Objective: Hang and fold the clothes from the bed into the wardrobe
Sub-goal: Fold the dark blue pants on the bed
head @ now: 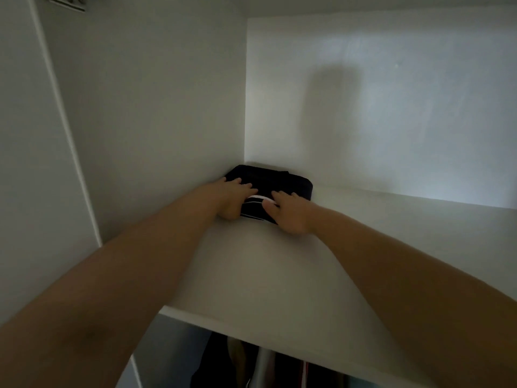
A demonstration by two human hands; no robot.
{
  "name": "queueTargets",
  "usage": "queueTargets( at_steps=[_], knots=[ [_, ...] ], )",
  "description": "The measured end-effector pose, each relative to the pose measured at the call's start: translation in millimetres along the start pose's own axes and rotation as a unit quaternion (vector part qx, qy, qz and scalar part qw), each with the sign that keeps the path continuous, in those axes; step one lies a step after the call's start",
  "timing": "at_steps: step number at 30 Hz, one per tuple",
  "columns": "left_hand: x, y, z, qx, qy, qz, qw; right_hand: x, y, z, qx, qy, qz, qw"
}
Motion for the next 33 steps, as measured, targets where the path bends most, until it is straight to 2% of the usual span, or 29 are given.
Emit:
queueTargets(
  at_steps=[3,9,13,15,20,24,29,33],
  knots=[
    [-18.3,19.5,24.5,-0.009,0.031,0.042,0.999,-21.2,8.1,23.2,-0.003,0.035,-0.046,0.998],
    [-44.7,84.8,96.2,-0.026,0.117,0.085,0.989,-50.2,21.5,98.9,0.001,0.087,0.017,0.996],
    [-48.7,128.3,133.2,-0.047,0.134,0.152,0.978,-63.2,43.1,158.3,0.016,0.162,-0.017,0.986],
    [-53.5,154.1,146.0,-0.027,0.185,0.191,0.964,-70.3,54.7,189.9,0.038,0.197,-0.029,0.979],
    [-61.9,227.2,172.9,0.064,0.331,0.268,0.902,-78.4,81.3,271.9,0.102,0.243,-0.013,0.964],
    [-67.3,274.9,186.3,0.125,0.401,0.32,0.849,-70.7,94.6,336.3,0.167,0.276,0.012,0.946],
    [-66.1,332.1,211.9,0.301,0.409,0.341,0.791,-46.0,95.9,432.7,0.307,0.314,0.021,0.898],
    [-48.8,393.7,229.0,0.438,0.346,0.386,0.735,-9.1,92.9,526.6,0.485,0.316,0.036,0.815]
  ],
)
Point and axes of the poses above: each hand's wrist, its own z-axis away from the middle knuckle, its own x-axis out of the palm, y = z × x, the point moved 5 cm from there along -z, towards the middle knuckle, and after that the axes turned 7 degrees about x, right-handed, at the moved point
